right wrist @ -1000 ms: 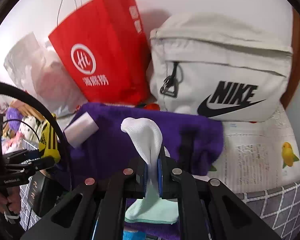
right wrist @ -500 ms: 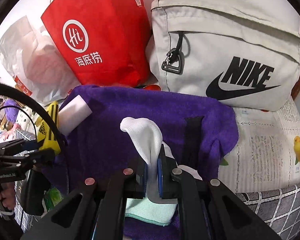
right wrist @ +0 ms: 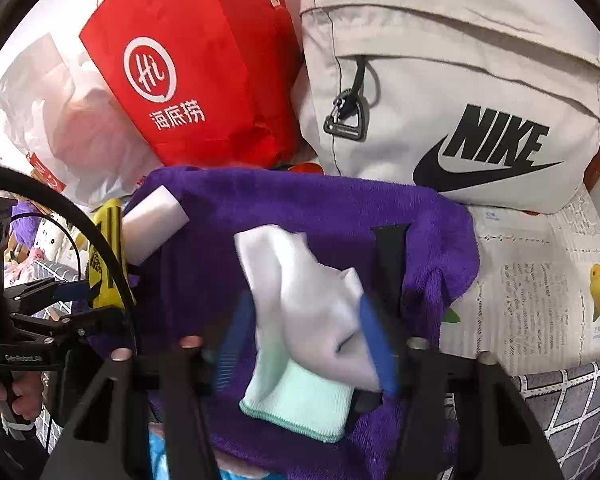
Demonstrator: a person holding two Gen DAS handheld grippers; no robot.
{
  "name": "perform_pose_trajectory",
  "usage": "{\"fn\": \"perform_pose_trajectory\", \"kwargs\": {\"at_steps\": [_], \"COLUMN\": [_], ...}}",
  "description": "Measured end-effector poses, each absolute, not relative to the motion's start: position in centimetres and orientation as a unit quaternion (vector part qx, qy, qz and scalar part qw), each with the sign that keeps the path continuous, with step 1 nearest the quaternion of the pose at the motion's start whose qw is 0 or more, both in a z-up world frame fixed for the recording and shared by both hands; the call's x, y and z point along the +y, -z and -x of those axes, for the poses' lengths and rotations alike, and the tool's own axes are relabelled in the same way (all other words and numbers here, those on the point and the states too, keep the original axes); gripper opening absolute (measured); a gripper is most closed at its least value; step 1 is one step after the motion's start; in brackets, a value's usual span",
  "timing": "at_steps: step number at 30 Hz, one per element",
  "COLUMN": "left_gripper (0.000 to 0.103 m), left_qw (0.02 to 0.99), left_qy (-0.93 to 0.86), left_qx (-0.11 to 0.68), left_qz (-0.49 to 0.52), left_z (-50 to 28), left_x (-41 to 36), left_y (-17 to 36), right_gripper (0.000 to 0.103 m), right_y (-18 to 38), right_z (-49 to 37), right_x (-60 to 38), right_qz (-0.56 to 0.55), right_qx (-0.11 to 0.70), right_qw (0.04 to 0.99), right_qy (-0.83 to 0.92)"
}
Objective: Organize soft objects
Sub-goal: 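Set the yellow pouch on the towel with the left tool while the right tool drops the glove there, then reach the right tool to the white mesh bag and grasp it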
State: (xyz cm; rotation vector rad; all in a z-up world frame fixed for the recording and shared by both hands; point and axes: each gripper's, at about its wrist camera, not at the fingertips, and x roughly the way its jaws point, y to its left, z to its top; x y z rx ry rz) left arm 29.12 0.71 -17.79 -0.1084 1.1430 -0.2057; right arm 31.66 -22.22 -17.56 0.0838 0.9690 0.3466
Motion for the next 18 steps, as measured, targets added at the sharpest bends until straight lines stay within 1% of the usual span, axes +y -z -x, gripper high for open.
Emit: {"fn": "perform_pose_trajectory", "kwargs": {"at_steps": [1, 2, 9, 13, 18], "left_gripper": [0.084, 0.086, 0.086, 0.086, 0.086], "left_qw": [0.835, 0.837, 0.851, 0.872, 0.902], "left_qy": [0.099, 0.099, 0.081, 0.068, 0.035], "left_qx": [0.539, 0.535, 0.517, 0.481, 0.431], "left_qz": [0.053, 0.054, 0.046, 0.051, 0.019], "left_z": [-29.0, -28.8, -27.7, -25.7, -22.9], "left_x": [0.8, 1.0, 1.5, 2.6, 2.9], "left_y": [17.5, 17.3, 15.2, 13.5, 11.9], "right_gripper": [0.060, 0.060, 0.060, 0.060, 0.060], "right_y": [17.4, 17.1, 15.2, 13.9, 12.8], "right_z": [-31.5, -31.4, -29.9, -27.8, -24.2], "right_x": [-22.2, -22.3, -23.1, -23.8, -25.2], "right_qz": [-0.043, -0.047, -0.058, -0.053, -0.041], "right_qx": [0.459, 0.457, 0.448, 0.439, 0.429], "right_qw": [0.871, 0.872, 0.874, 0.880, 0.888], "right_qy": [-0.168, -0.169, -0.180, -0.175, -0.163]}}
